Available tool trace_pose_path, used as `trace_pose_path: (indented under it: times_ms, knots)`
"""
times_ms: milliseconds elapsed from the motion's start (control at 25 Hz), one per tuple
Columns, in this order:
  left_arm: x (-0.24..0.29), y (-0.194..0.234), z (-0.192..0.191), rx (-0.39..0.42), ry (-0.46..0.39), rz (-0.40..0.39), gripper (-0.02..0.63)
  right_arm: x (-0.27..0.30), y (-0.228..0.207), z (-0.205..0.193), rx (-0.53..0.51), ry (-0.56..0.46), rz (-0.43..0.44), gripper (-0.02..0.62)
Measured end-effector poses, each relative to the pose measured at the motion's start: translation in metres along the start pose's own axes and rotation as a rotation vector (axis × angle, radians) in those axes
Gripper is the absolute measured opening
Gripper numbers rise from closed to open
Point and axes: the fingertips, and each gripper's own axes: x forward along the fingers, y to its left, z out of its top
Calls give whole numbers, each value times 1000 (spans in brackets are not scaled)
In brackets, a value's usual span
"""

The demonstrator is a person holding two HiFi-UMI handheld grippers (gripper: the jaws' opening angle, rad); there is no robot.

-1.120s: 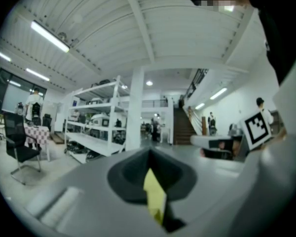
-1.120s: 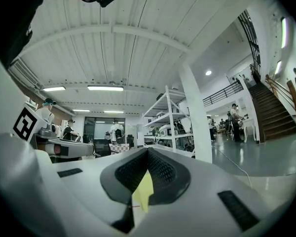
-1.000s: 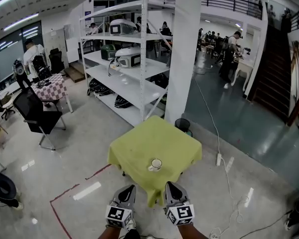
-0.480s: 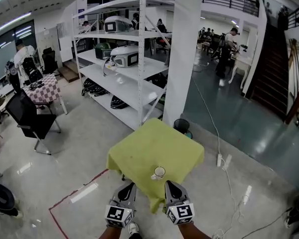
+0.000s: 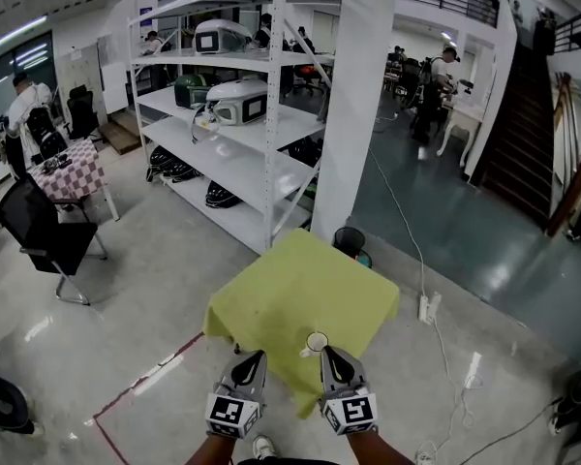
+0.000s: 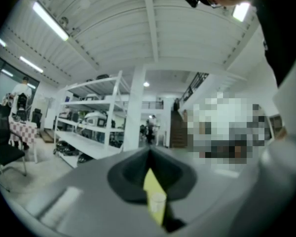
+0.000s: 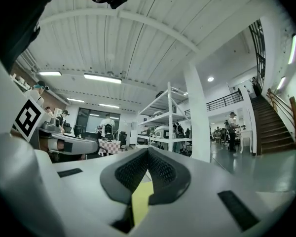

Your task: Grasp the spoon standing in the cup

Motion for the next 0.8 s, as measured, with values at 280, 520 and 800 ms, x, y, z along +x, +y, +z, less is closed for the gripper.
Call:
trace_pose_path:
  times_ms: [280,520,800]
  knots:
    - [26,30,1,0,6,-46,6,36,-5,3,-6,-5,-39,0]
    - [38,37,-6,-2,20,-66,6,43,-9,-6,-13,27,-53,0]
    - [61,35,-15,-31,0,-80,6,50,-31,-40,34,107,-69,0]
